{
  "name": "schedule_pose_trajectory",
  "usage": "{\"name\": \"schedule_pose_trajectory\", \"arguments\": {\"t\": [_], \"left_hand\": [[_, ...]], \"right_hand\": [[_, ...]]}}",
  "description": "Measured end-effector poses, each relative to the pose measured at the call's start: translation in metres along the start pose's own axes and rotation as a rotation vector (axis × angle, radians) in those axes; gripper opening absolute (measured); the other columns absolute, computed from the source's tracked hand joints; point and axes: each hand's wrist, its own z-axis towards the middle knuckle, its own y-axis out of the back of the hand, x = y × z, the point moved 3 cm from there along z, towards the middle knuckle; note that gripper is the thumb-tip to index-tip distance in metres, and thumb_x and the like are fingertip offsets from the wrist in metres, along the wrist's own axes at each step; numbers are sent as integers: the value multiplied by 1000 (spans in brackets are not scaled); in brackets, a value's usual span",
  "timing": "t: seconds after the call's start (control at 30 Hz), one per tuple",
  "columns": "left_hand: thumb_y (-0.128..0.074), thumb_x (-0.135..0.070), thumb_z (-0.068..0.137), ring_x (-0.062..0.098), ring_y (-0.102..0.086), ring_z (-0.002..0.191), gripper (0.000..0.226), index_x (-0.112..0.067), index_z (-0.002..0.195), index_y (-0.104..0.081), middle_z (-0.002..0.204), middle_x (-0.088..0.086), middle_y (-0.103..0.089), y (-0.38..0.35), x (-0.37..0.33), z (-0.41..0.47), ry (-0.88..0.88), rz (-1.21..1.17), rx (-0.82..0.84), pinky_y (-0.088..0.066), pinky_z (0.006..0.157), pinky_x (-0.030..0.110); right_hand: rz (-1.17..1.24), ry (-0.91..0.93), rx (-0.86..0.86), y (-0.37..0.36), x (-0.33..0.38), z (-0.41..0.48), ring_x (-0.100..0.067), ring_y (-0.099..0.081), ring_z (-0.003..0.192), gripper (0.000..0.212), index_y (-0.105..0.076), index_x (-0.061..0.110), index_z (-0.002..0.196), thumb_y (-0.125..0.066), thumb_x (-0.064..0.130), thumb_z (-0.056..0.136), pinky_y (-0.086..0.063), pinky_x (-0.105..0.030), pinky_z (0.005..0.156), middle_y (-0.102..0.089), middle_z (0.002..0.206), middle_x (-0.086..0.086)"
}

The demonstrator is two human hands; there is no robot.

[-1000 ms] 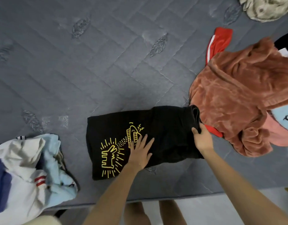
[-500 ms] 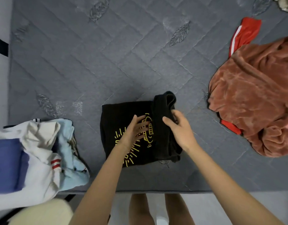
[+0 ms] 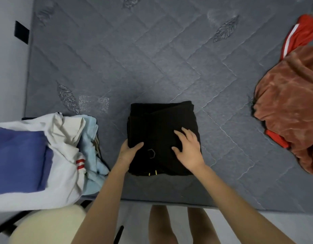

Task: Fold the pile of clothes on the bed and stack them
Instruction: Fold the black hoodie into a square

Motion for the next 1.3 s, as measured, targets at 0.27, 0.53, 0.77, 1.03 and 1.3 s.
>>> {"name": "schedule_pose_trajectory", "arguments": {"t": [0.27,0.53,0.77,1.03,1.3], "left_hand": [[-49,-35,94,35,-20,142,65,-19,151,-23,154,21,-20,-30,3,0,-663,1006,-546,-12,115,49],[-24,-69,89,41,-1,145,71,-36,151,-15,160,12,0,-40,38,50,-746,1426,-442,-2,113,61],[-27,-72,85,38,-2,145,76,-38,151,-9,160,12,6,-31,35,53,-685,1283,-396,-9,112,60],[-44,-46,95,18,-38,135,75,-32,151,5,154,5,-29,-20,19,23,-506,319,-410,-32,112,39],[-65,-35,88,19,-57,112,53,-10,131,-46,120,2,-58,0,4,37,-237,140,-293,-47,90,27]], "right_hand": [[-354,-16,107,-25,-36,18,-26,20,146,70,-3,40,152,-39,59,94,9,-47,116,18,160,-1],[-480,-8,121,-58,-67,38,-24,33,140,73,31,45,139,14,74,74,13,-50,115,42,148,2],[-249,88,23,-50,-66,37,-20,18,146,76,2,39,152,-17,73,86,7,-46,117,16,160,2],[534,-370,-193,-11,-92,36,-16,-51,118,70,-34,18,145,-68,37,86,-42,-35,103,-50,124,0],[703,-370,-22,-4,-84,45,-10,-63,100,29,-62,22,109,-69,37,86,-49,-23,83,-67,105,9]]}}
